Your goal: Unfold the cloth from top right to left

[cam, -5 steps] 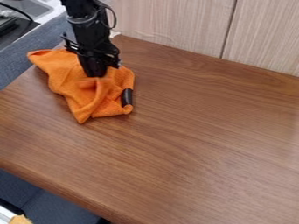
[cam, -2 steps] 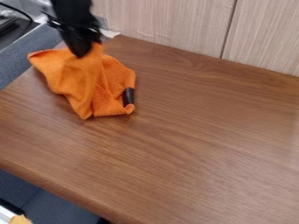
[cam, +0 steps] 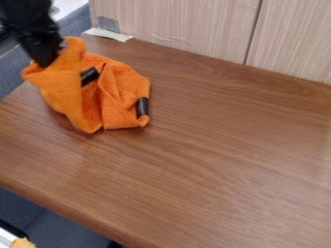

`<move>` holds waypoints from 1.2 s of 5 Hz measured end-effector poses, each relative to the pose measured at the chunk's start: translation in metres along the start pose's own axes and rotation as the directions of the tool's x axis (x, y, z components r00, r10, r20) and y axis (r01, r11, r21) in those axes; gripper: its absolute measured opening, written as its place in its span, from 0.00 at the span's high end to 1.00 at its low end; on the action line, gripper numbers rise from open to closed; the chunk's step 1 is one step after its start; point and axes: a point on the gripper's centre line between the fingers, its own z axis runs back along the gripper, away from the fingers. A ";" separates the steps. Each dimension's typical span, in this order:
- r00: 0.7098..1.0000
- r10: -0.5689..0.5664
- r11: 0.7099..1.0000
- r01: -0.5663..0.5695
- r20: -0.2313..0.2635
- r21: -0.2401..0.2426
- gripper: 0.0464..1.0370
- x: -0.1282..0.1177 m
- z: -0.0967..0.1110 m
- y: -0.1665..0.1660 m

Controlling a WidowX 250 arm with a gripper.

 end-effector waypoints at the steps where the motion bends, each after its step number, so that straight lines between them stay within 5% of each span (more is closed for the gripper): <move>1: 0.999 0.022 1.000 -0.022 -0.034 0.006 0.98 -0.031 -0.001 0.020; 4: 0.982 0.096 0.993 -0.082 -0.162 0.089 0.99 -0.099 -0.036 0.068; 5: 0.980 0.087 0.995 -0.076 -0.178 0.064 0.96 -0.109 -0.049 0.061; 6: 0.981 0.087 0.995 -0.078 -0.173 0.057 0.80 -0.107 -0.050 0.059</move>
